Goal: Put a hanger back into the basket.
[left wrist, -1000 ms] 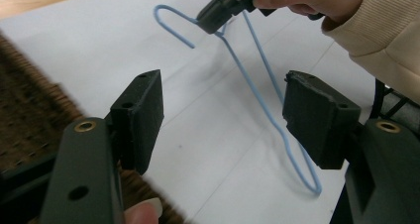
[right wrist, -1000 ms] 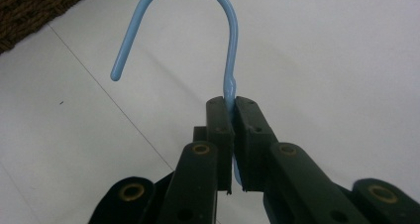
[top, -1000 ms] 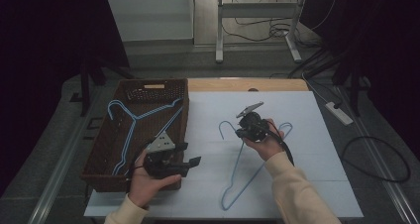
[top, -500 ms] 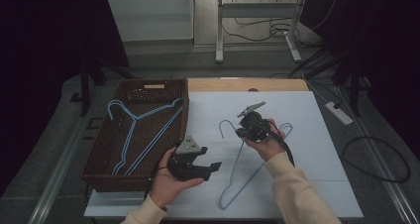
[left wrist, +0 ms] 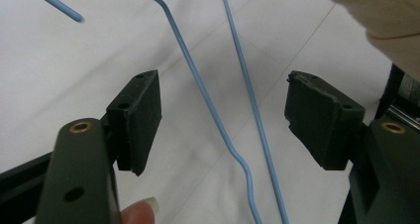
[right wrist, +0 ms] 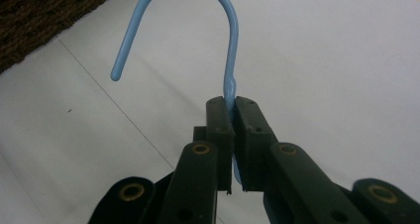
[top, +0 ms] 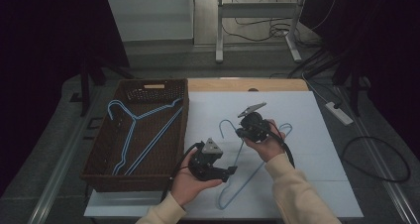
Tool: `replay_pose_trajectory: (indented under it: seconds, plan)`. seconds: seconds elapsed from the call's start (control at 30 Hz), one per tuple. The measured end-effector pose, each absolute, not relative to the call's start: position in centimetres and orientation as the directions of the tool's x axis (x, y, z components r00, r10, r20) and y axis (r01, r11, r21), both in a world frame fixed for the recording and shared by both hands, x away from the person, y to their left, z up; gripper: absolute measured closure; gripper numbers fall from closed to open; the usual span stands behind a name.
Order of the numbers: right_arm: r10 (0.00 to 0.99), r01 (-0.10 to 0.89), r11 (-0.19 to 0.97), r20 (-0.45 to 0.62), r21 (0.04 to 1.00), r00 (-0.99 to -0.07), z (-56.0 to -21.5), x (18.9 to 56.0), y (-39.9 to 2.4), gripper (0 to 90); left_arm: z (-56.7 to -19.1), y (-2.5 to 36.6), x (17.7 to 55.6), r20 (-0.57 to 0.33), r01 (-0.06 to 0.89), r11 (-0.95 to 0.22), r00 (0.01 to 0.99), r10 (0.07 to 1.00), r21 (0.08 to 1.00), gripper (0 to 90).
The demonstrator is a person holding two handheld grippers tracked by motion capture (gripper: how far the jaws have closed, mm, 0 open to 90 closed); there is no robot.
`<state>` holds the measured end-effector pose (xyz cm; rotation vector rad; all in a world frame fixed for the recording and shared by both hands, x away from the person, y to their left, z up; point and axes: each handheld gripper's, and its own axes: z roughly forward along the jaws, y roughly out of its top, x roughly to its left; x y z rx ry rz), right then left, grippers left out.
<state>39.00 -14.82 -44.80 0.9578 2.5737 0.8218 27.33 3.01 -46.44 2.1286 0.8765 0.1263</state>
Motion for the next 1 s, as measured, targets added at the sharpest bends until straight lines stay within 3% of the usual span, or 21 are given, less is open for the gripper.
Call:
replay_pose_trajectory:
  seconds: [0.3, 0.4, 0.53, 0.8, 1.0]
  plan:
    - [0.664, 0.503, 0.617, -0.057, 0.606, -0.746, -44.8, 38.8, -14.9, 86.1, -48.3, 1.3, 28.7, -0.191, 0.573, -0.462, 0.743, 0.642, 0.677, 32.5]
    - [0.664, 0.501, 0.613, -0.055, 0.611, -0.745, -44.7, 38.7, -15.0, 86.1, -49.3, 0.6, 29.2, -0.19, 0.588, -0.48, 0.739, 0.647, 0.651, 37.0]
    - [0.663, 0.499, 0.61, -0.052, 0.615, -0.746, -44.7, 38.7, -15.1, 86.1, -50.1, 0.2, 29.6, -0.199, 0.602, -0.486, 0.734, 0.649, 0.634, 44.2]
    - [0.664, 0.493, 0.6, -0.048, 0.63, -0.746, -44.3, 38.4, -15.4, 86.1, -50.8, -0.1, 30.1, -0.266, 0.632, -0.478, 0.731, 0.628, 0.61, 75.2]
    - [0.67, 0.491, 0.579, -0.036, 0.651, -0.742, -43.9, 38.3, -15.9, 85.5, -50.4, 0.4, 30.3, -0.3, 0.667, -0.433, 0.696, 0.652, 0.607, 81.0]
